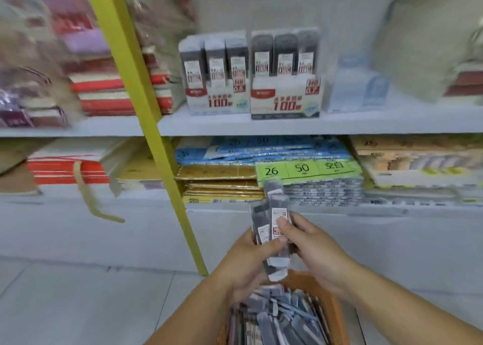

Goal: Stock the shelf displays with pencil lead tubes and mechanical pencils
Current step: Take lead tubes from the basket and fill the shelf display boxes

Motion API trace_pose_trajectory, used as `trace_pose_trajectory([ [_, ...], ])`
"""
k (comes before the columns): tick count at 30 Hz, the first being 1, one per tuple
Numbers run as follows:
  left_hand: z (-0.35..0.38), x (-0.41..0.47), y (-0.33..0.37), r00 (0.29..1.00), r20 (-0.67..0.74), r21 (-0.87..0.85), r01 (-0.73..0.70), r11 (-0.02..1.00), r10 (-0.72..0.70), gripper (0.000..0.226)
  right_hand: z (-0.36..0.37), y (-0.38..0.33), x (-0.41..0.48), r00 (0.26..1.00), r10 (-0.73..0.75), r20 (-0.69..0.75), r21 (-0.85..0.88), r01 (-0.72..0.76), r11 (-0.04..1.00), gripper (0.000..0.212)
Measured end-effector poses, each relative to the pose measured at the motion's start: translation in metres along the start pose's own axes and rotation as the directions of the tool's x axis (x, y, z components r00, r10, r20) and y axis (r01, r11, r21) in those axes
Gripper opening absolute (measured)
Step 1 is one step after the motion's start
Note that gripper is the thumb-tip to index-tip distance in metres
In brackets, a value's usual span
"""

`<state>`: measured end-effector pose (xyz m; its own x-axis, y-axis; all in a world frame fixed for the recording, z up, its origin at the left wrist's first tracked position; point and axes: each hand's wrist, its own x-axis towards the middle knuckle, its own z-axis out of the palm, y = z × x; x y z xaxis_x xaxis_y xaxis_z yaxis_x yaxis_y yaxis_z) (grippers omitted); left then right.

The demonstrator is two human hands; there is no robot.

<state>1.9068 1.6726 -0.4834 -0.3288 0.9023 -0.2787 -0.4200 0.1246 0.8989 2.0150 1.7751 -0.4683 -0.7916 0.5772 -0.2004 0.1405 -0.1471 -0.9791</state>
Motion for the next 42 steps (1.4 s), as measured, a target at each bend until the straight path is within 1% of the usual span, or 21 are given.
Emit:
trace_pose_trajectory([
  [2, 0.004, -0.007, 0.022, 0.999, 0.045, -0.007, -0.015, 1.000, 0.015, 0.022, -0.001, -0.031, -0.007, 0.999, -0.052, 0.012, -0.157, 0.053, 0.986, 0.018],
  [4, 0.009, -0.013, 0.046, 0.997, 0.068, 0.011, -0.037, 0.999, 0.036, 0.022, -0.005, -0.061, -0.011, 0.987, -0.162, -0.015, -0.293, 0.151, 0.944, 0.019],
  [6, 0.013, -0.017, 0.068, 0.996, 0.037, 0.083, -0.078, 0.994, 0.075, 0.028, -0.008, -0.088, -0.012, 0.963, -0.268, -0.004, -0.317, 0.253, 0.914, 0.012],
  [8, 0.015, -0.018, 0.087, 0.992, -0.056, 0.139, -0.107, 0.984, 0.116, 0.038, -0.011, -0.110, -0.011, 0.948, -0.317, 0.019, -0.306, 0.308, 0.901, 0.012],
  [10, 0.015, -0.016, 0.102, 0.980, -0.146, 0.158, -0.114, 0.981, 0.138, 0.044, -0.015, -0.127, -0.007, 0.944, -0.327, 0.042, -0.324, 0.322, 0.889, 0.014],
  [14, 0.019, -0.009, 0.116, 0.969, -0.189, 0.132, -0.135, 0.982, 0.158, 0.026, -0.023, -0.146, -0.001, 0.943, -0.301, 0.138, -0.347, 0.331, 0.877, 0.024],
  [17, 0.021, 0.000, 0.117, 0.957, -0.233, 0.097, -0.151, 0.984, 0.170, 0.027, -0.023, -0.150, 0.006, 0.941, -0.302, 0.153, -0.394, 0.338, 0.855, 0.024],
  [19, 0.021, 0.005, 0.118, 0.949, -0.255, 0.056, -0.177, 0.983, 0.185, 0.029, -0.023, -0.153, 0.011, 0.948, -0.295, 0.123, -0.363, 0.319, 0.875, 0.022],
  [21, 0.020, 0.004, 0.123, 0.945, -0.249, 0.004, -0.218, 0.976, 0.212, 0.031, -0.023, -0.157, 0.013, 0.942, -0.328, 0.066, -0.314, 0.331, 0.890, 0.017],
  [23, 0.017, 0.000, 0.130, 0.945, -0.214, -0.016, -0.255, 0.967, 0.246, 0.031, -0.024, -0.161, 0.014, 0.923, -0.384, 0.040, -0.346, 0.373, 0.861, 0.014],
  [25, 0.011, -0.003, 0.136, 0.934, -0.203, -0.019, -0.303, 0.953, 0.293, 0.029, -0.023, -0.161, 0.013, 0.916, -0.395, 0.076, -0.348, 0.396, 0.850, 0.021],
  [27, 0.005, -0.007, 0.142, 0.912, -0.230, 0.015, -0.346, 0.938, 0.340, 0.028, -0.021, -0.160, 0.012, 0.922, -0.363, 0.134, -0.324, 0.387, 0.864, 0.031],
  [29, 0.000, -0.011, 0.146, 0.893, -0.255, 0.051, -0.370, 0.928, 0.370, 0.027, -0.019, -0.158, 0.010, 0.929, -0.323, 0.180, -0.362, 0.368, 0.856, 0.036],
  [32, -0.003, -0.015, 0.150, 0.877, -0.261, 0.081, -0.395, 0.915, 0.402, 0.028, -0.014, -0.156, 0.009, 0.924, -0.320, 0.208, -0.475, 0.382, 0.793, 0.039],
  [36, -0.001, -0.018, 0.152, 0.868, -0.226, 0.123, -0.425, 0.897, 0.442, 0.040, -0.008, -0.156, 0.010, 0.917, -0.323, 0.234, -0.513, 0.399, 0.760, 0.035],
  [38, 0.001, -0.017, 0.152, 0.862, -0.250, 0.147, -0.417, 0.897, 0.442, 0.040, -0.006, -0.158, 0.008, 0.905, -0.362, 0.223, -0.519, 0.424, 0.742, 0.032],
  [39, 0.001, -0.016, 0.151, 0.855, -0.273, 0.157, -0.412, 0.898, 0.440, 0.038, -0.007, -0.160, 0.008, 0.902, -0.380, 0.205, -0.502, 0.430, 0.750, 0.029],
  [42, -0.002, -0.013, 0.151, 0.834, -0.330, 0.167, -0.409, 0.897, 0.442, 0.031, -0.014, -0.164, 0.008, 0.891, -0.446, 0.086, -0.388, 0.442, 0.809, 0.022],
])
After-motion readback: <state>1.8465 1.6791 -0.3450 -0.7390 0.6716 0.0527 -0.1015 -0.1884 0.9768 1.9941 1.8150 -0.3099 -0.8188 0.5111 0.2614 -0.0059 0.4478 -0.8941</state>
